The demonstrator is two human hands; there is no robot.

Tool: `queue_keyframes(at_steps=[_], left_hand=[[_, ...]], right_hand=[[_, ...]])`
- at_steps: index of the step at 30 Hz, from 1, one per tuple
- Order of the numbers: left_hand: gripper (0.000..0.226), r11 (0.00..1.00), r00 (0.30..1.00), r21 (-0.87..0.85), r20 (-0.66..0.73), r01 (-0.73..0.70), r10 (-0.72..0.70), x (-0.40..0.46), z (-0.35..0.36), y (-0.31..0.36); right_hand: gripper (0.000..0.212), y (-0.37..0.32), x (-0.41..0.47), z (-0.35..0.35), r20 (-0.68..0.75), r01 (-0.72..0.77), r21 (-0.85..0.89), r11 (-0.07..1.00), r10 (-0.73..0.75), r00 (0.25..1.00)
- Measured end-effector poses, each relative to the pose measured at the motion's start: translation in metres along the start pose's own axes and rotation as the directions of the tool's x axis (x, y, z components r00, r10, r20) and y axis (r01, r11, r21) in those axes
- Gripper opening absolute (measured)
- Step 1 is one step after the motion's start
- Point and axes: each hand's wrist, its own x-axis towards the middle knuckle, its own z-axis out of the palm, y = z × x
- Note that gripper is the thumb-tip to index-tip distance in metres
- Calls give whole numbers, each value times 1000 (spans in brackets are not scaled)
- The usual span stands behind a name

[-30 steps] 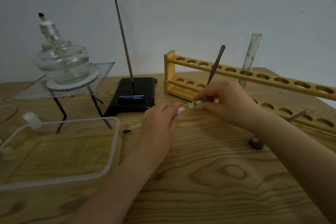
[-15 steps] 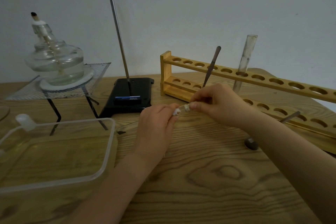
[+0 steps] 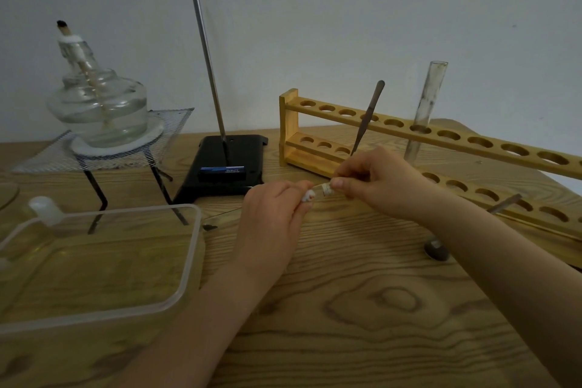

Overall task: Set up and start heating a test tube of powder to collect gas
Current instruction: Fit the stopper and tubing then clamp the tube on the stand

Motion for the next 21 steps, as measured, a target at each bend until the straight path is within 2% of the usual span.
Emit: queue_keyframes(at_steps=[7,12,16,19,21], left_hand=[[38,1000,1000,-14,11,10,-10,0,-3,1],[30,993,995,-71,32,93,-90,2,-4,0],[29,989,992,-79,44,125,-121,3,-8,3],[29,986,988,-67,55,149,-146,4,-11,5],[29,983,985,-71,60,167,-163,5,-12,7]], right_hand=[[19,-4,-3,-1,-24,-7,-41,999,6,1000],[25,-11,-7,3,-166,33,-196,980,-66,984],[30,-10,-9,14,-331,69,-337,939,-186,925],[23,-11,-14,18,-445,140,-322,936,-280,850],[21,-13,-19,20,-468,214,-269,939,-322,823]])
